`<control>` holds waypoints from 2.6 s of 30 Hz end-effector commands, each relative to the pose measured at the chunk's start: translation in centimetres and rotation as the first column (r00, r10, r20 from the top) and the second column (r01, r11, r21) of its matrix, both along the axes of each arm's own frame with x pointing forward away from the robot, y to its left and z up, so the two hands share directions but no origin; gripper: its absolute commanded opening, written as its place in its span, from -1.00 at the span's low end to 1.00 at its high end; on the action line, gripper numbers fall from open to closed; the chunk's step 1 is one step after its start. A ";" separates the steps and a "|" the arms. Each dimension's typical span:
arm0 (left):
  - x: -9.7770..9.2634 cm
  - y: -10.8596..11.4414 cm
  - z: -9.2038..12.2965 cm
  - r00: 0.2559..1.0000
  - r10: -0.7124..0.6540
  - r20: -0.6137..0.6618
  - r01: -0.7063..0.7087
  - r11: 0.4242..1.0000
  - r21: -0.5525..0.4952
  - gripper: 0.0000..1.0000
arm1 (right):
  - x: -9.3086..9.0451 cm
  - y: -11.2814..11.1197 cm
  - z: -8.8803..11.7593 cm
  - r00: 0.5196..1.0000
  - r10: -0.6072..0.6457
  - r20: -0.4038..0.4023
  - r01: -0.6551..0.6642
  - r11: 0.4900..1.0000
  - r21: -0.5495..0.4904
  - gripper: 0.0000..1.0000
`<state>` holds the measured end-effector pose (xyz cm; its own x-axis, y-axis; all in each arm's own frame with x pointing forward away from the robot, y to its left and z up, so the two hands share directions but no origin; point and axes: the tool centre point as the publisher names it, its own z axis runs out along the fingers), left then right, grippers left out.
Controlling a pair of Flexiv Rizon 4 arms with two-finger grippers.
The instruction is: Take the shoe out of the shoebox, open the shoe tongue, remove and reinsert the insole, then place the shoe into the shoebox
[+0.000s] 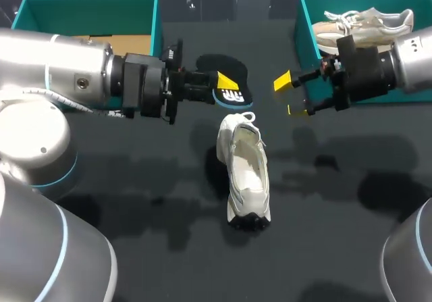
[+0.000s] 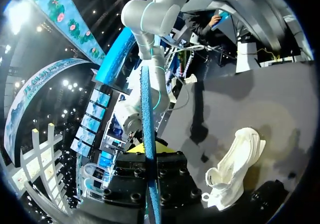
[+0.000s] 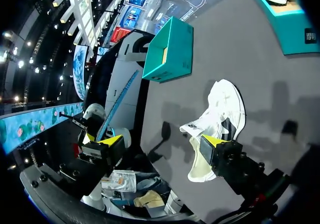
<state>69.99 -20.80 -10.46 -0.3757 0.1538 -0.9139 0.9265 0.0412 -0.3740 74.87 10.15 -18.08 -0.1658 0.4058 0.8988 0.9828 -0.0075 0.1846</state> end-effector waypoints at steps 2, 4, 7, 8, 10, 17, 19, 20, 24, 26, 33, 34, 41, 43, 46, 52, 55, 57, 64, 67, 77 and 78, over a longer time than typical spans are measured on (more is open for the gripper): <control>0.4 -0.9 -0.8 0.996 -0.005 0.093 0.008 1.000 -0.028 -1.00 | 0.8 0.0 -0.4 1.000 0.008 -0.006 -0.008 1.000 0.014 1.00; 0.4 -0.9 -0.8 0.996 -0.005 0.093 0.008 1.000 -0.028 -1.00 | 0.8 0.0 -0.4 1.000 0.008 -0.006 -0.008 1.000 0.014 1.00; 0.4 -0.9 -0.8 0.996 -0.005 0.093 0.008 1.000 -0.028 -1.00 | 0.8 0.0 -0.4 1.000 0.008 -0.006 -0.008 1.000 0.014 1.00; 0.4 -0.9 -0.8 0.996 -0.005 0.093 0.008 1.000 -0.028 -1.00 | 0.8 0.0 -0.4 1.000 0.008 -0.006 -0.008 1.000 0.014 1.00; 0.4 -0.9 -0.8 0.996 -0.005 0.093 0.008 1.000 -0.028 -1.00 | 0.8 0.0 -0.4 1.000 0.008 -0.006 -0.008 1.000 0.014 1.00; 0.4 -0.9 -0.8 0.996 -0.005 0.093 0.008 1.000 -0.028 -1.00 | 0.8 0.0 -0.4 1.000 0.008 -0.006 -0.008 1.000 0.014 1.00; 0.4 -0.9 -0.8 0.996 -0.005 0.093 0.008 1.000 -0.028 -1.00 | 0.8 0.0 -0.4 1.000 0.008 -0.006 -0.008 1.000 0.014 1.00; 0.4 -0.9 -0.8 0.996 -0.005 0.093 0.008 1.000 -0.028 -1.00 | 0.8 0.0 -0.4 1.000 0.008 -0.006 -0.008 1.000 0.014 1.00; 0.6 -1.2 -2.7 0.979 0.021 0.204 -0.013 0.999 -0.044 -1.00 | 0.5 -0.2 0.5 0.999 -0.035 -0.009 0.035 0.995 0.089 1.00; 0.9 -1.4 -3.6 0.971 0.030 0.239 -0.021 0.999 -0.041 -1.00 | 0.6 -0.1 0.7 0.999 -0.038 -0.015 0.040 0.992 0.120 1.00; 2.1 -1.7 -5.5 0.961 0.036 0.274 -0.018 0.998 -0.067 -1.00 | 1.3 0.8 1.1 0.998 -0.051 -0.024 0.055 0.978 0.202 1.00; 2.2 -1.7 -5.7 0.959 0.035 0.280 -0.015 0.997 -0.075 -1.00 | 1.5 0.9 1.1 0.998 -0.049 -0.024 0.053 0.976 0.212 1.00; 2.9 -2.1 -7.2 0.921 0.033 0.388 0.005 0.995 -0.097 -1.00 | 2.9 2.1 0.4 0.997 -0.056 -0.055 0.068 0.966 0.250 1.00; 3.1 -2.3 -7.5 0.921 0.032 0.388 0.007 0.995 -0.100 -1.00 | 3.2 2.5 0.2 0.996 -0.053 -0.067 0.069 0.963 0.260 1.00; 3.7 -2.6 -7.7 0.923 0.028 0.385 0.013 0.995 -0.103 -1.00 | 3.4 3.0 -0.1 0.996 -0.040 -0.076 0.059 0.959 0.278 1.00; 4.2 -3.1 -7.6 0.931 0.011 0.365 0.032 0.993 -0.113 -1.00 | 3.3 4.0 -0.2 0.998 -0.008 -0.068 0.027 0.957 0.287 1.00; 4.3 -3.4 -7.7 0.929 -0.001 0.370 0.044 0.993 -0.109 -1.00 | 3.3 4.4 -0.2 0.997 0.000 -0.071 0.020 0.957 0.288 1.00; 4.5 -3.5 -7.9 0.930 -0.004 0.369 0.046 0.993 -0.105 -1.00 | 3.3 4.7 -0.2 0.997 0.006 -0.073 0.016 0.957 0.288 0.97; 5.4 -4.1 -8.4 0.929 -0.024 0.368 0.059 0.995 -0.085 -1.00 | 3.1 5.2 -0.3 0.996 0.009 -0.093 0.018 0.956 0.292 0.61; 5.6 -4.4 -8.4 0.926 -0.027 0.375 0.061 0.995 -0.079 -1.00 | 3.0 5.2 -0.5 0.994 0.004 -0.105 0.027 0.955 0.296 0.41; 5.8 -5.4 -8.9 0.921 -0.035 0.389 0.066 0.996 -0.067 -1.00 | 3.3 5.9 -0.7 0.992 0.020 -0.127 0.020 0.951 0.309 -0.05; 5.9 -5.4 -9.0 0.921 -0.036 0.389 0.067 0.996 -0.067 -1.00 | 3.4 5.9 -0.8 0.991 0.020 -0.129 0.021 0.951 0.309 -0.06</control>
